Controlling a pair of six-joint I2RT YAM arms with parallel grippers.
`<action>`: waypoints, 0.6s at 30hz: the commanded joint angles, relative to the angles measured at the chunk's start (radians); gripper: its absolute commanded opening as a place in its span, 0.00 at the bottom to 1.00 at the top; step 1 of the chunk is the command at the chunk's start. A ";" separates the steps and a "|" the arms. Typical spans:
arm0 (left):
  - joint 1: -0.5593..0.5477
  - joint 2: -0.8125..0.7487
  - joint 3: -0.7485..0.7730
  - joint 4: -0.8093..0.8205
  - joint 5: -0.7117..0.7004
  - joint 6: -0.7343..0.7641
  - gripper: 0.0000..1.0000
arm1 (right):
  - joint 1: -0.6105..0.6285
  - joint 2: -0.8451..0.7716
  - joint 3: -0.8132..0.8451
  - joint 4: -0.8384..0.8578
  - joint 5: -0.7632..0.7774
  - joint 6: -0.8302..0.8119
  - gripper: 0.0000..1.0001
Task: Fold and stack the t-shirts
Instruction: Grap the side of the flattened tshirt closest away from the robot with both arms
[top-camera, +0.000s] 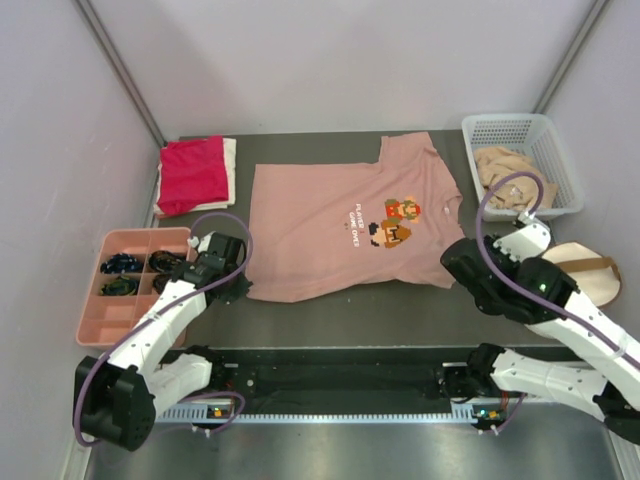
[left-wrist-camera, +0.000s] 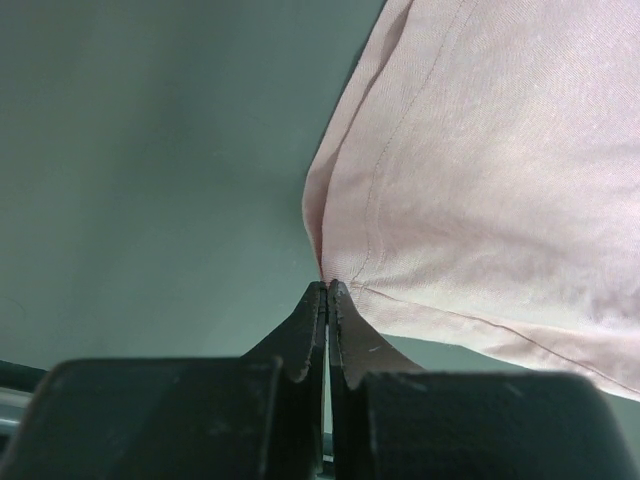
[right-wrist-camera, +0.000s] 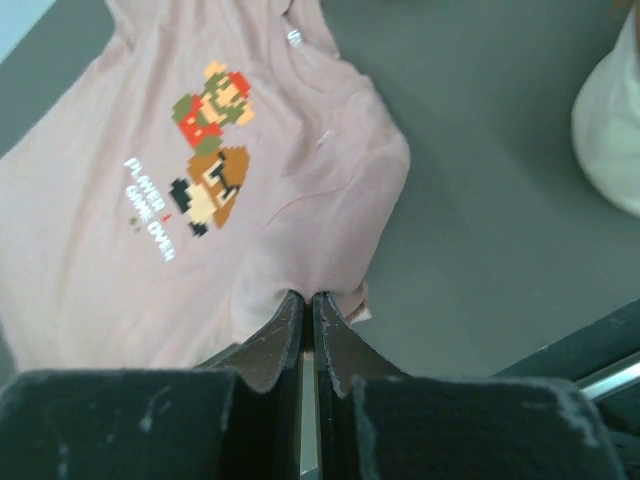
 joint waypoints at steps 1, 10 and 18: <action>-0.002 0.006 0.005 0.015 -0.007 -0.005 0.00 | -0.066 0.052 0.063 -0.198 0.052 -0.168 0.00; -0.002 0.034 0.034 0.037 -0.021 0.010 0.00 | -0.287 0.035 0.011 0.025 -0.086 -0.466 0.00; -0.002 0.129 0.143 0.060 -0.045 0.036 0.00 | -0.337 0.026 -0.049 0.078 -0.129 -0.507 0.00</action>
